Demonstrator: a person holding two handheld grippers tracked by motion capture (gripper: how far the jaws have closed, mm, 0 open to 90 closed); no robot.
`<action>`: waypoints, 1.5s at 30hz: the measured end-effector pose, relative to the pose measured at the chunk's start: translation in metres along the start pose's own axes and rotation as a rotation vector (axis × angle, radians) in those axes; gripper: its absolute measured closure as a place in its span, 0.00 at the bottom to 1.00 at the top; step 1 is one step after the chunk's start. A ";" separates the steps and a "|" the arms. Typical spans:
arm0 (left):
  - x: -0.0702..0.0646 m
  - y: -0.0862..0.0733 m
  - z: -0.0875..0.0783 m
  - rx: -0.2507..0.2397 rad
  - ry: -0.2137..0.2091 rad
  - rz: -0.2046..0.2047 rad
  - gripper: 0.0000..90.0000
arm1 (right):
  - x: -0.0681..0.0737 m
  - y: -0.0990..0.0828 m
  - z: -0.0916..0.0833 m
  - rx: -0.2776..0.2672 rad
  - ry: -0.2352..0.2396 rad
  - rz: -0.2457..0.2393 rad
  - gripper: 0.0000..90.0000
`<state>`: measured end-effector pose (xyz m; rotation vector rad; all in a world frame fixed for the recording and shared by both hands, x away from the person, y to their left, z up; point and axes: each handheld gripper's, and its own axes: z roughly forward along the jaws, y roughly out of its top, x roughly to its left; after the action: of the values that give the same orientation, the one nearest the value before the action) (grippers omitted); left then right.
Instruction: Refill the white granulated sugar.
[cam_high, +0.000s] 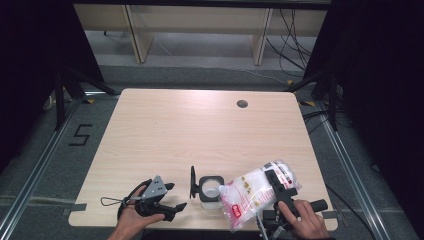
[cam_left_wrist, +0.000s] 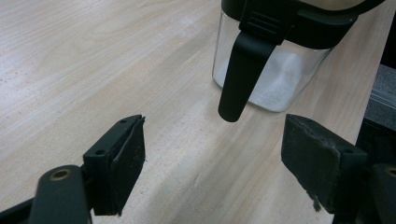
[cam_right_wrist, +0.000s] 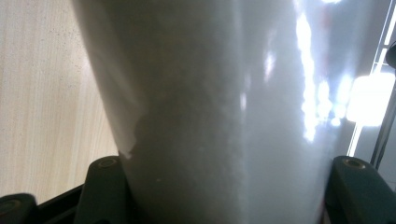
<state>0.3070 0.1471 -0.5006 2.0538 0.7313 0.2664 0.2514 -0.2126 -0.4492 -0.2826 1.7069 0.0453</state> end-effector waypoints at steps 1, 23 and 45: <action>0.000 0.000 0.000 -0.003 -0.001 -0.001 0.24 | -0.002 0.001 0.000 -0.007 -0.005 -0.022 0.46; 0.001 0.000 0.000 0.002 0.002 0.012 0.24 | -0.003 0.004 0.000 -0.022 -0.028 -0.057 0.45; 0.000 0.000 0.000 -0.002 0.000 0.000 0.24 | 0.000 -0.001 0.004 -0.075 -0.041 0.010 0.45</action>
<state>0.3071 0.1473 -0.5006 2.0517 0.7308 0.2667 0.2556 -0.2126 -0.4501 -0.3273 1.6683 0.1220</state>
